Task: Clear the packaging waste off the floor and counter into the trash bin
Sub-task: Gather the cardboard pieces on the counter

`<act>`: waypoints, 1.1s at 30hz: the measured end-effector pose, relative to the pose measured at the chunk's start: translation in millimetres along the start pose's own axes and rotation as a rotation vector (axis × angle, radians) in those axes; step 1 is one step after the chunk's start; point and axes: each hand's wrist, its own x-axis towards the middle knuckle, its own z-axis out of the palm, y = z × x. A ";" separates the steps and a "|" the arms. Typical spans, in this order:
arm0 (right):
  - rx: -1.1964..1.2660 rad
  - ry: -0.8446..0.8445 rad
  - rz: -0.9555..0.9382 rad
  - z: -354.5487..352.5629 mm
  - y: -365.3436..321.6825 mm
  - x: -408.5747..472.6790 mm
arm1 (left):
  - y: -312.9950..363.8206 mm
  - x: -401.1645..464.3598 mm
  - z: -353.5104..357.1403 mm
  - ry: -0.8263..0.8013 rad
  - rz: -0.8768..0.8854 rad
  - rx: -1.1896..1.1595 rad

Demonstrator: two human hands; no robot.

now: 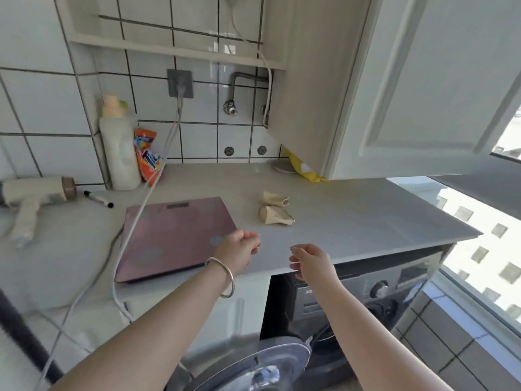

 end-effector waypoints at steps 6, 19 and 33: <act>-0.108 0.031 -0.058 12.7 -14.4 64.6 | 11.4 76.5 6.5 -0.004 0.029 0.062; -0.584 0.146 -0.102 50.8 -33.6 169.3 | 43.2 235.9 34.0 -0.098 0.163 0.515; -0.785 0.089 -0.103 64.5 -31.7 205.7 | 39.1 305.0 70.2 -0.220 0.063 0.937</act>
